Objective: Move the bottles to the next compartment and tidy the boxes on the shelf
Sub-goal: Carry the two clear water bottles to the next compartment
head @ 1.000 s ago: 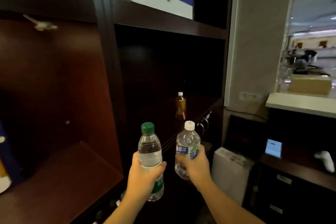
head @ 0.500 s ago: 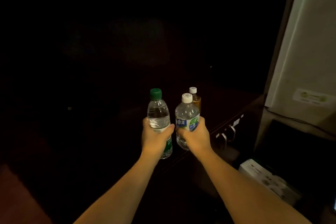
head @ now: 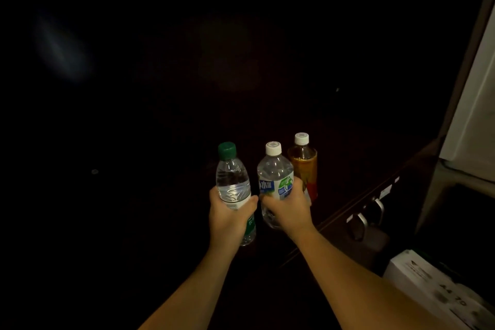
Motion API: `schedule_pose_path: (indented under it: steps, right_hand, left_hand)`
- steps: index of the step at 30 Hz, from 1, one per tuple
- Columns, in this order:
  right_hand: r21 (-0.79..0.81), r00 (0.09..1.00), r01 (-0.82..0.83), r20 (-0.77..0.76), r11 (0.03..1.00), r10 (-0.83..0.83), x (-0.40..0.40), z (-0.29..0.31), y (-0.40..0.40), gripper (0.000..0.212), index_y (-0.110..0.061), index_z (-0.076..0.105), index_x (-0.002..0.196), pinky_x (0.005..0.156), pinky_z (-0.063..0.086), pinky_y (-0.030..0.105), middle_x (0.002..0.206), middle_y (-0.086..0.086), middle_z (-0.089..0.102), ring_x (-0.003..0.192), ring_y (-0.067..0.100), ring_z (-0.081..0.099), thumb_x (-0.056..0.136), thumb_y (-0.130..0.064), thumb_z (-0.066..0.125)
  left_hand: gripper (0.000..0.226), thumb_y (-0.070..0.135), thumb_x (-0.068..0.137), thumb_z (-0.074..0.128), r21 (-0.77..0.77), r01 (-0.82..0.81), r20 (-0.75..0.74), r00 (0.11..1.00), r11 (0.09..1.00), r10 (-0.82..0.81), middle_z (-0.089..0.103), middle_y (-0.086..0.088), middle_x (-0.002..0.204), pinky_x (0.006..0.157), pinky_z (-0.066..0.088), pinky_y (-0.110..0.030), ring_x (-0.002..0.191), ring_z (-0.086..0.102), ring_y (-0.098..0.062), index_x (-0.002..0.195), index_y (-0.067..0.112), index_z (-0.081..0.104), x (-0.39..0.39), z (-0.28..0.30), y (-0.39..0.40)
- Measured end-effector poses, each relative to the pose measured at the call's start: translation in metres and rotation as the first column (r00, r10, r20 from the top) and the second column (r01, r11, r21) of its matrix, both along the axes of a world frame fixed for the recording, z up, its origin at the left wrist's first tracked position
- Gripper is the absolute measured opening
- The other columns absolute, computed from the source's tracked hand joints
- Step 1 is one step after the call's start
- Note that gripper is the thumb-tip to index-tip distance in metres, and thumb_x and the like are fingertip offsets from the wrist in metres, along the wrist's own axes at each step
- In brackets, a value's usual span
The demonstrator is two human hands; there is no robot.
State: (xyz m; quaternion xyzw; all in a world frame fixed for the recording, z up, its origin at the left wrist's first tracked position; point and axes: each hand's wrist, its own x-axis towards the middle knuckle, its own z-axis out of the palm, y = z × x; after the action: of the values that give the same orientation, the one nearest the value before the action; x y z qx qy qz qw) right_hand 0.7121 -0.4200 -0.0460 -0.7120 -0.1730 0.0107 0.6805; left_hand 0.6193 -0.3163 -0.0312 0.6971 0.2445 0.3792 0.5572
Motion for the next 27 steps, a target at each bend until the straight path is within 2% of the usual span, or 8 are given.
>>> schedule_pose_path:
  steps: [2,7,9,12,16,20,24,27]
  right_hand:
    - [0.008,1.0,-0.022,-0.021,1.0,0.022,0.002,-0.003,0.002,0.057,-0.035,0.043,0.1,0.054,0.049,0.01,0.091,-0.007,0.065,0.078,-0.008,0.064,0.061,-0.022,0.083]
    - [-0.01,0.997,-0.071,-0.035,0.997,0.07,-0.002,0.003,0.004,0.074,-0.019,0.042,0.119,0.076,0.057,0.034,0.105,-0.001,0.065,0.09,0.011,0.067,0.059,-0.026,0.085]
    - [-0.025,0.998,-0.055,-0.029,0.998,0.055,-0.008,0.004,-0.002,0.074,-0.016,0.047,0.12,0.078,0.057,0.033,0.105,-0.002,0.066,0.093,0.012,0.067,0.059,-0.023,0.087]
    - [-0.06,1.0,0.019,-0.008,0.998,-0.019,-0.026,0.005,-0.019,0.062,-0.027,0.05,0.115,0.072,0.051,0.024,0.103,-0.014,0.061,0.092,0.004,0.062,0.064,-0.026,0.086]
    - [-0.086,0.994,0.103,-0.03,0.991,-0.106,-0.067,0.013,-0.038,0.058,-0.038,0.042,0.112,0.064,0.041,0.018,0.097,-0.021,0.054,0.083,-0.004,0.053,0.07,-0.032,0.081]
    - [-0.117,0.992,0.124,-0.022,0.985,-0.127,-0.128,0.028,-0.044,0.05,-0.026,0.054,0.119,0.067,0.041,0.019,0.098,-0.017,0.059,0.085,-0.002,0.055,0.076,-0.034,0.076]
    - [-0.17,0.989,0.142,-0.007,0.975,-0.145,-0.222,0.046,-0.035,0.04,-0.021,0.061,0.115,0.081,0.045,0.029,0.104,-0.005,0.065,0.093,0.011,0.059,0.079,-0.035,0.072]
    - [-0.186,0.99,0.141,0.0,0.972,-0.144,-0.299,0.059,-0.017,0.032,-0.021,0.066,0.106,0.074,0.042,0.026,0.093,-0.011,0.064,0.084,0.004,0.058,0.08,-0.038,0.071]
  left_hand:
    - [0.06,0.041,0.05,0.081,0.007,0.001,0.012,1.0,1.0,-0.001,0.065,0.01,0.092,0.053,0.046,-0.008,0.077,0.063,0.009,0.098,0.043,0.045,0.004,-0.002,0.001]
    - [0.079,0.042,0.047,0.086,0.001,0.045,0.01,0.999,0.999,-0.045,0.062,0.013,0.1,0.056,0.046,-0.007,0.083,0.062,0.01,0.113,0.038,0.042,-0.002,0.002,0.001]
    - [0.09,0.041,0.047,0.087,-0.028,0.061,-0.005,0.998,0.998,-0.061,0.059,0.017,0.108,0.058,0.045,-0.007,0.085,0.063,0.007,0.123,0.037,0.038,-0.012,0.002,0.001]
    - [0.103,0.041,0.052,0.087,-0.035,0.047,-0.045,0.998,0.998,-0.048,0.049,0.012,0.128,0.077,0.042,-0.018,0.106,0.052,-0.002,0.138,0.029,0.031,-0.035,0.001,-0.003]
    - [0.091,0.035,0.065,0.083,-0.038,0.019,-0.064,0.998,0.999,-0.021,0.045,0.005,0.138,0.091,0.033,-0.027,0.125,0.042,-0.012,0.14,0.025,0.032,-0.066,0.007,-0.005]
    - [0.079,0.034,0.069,0.08,-0.053,0.074,-0.023,0.997,0.996,-0.076,0.048,0.006,0.127,0.09,0.034,-0.024,0.115,0.045,-0.008,0.135,0.024,0.039,-0.121,0.023,-0.013]
    - [0.067,0.034,0.072,0.078,-0.032,0.157,-0.002,0.988,0.987,-0.157,0.054,0.007,0.118,0.094,0.043,-0.027,0.107,0.053,-0.007,0.13,0.019,0.048,-0.22,0.036,-0.014]
    - [0.056,0.037,0.074,0.076,0.012,0.203,-0.023,0.979,0.979,-0.202,0.06,0.005,0.116,0.091,0.045,-0.024,0.104,0.057,-0.006,0.123,0.02,0.054,-0.31,0.041,-0.002]
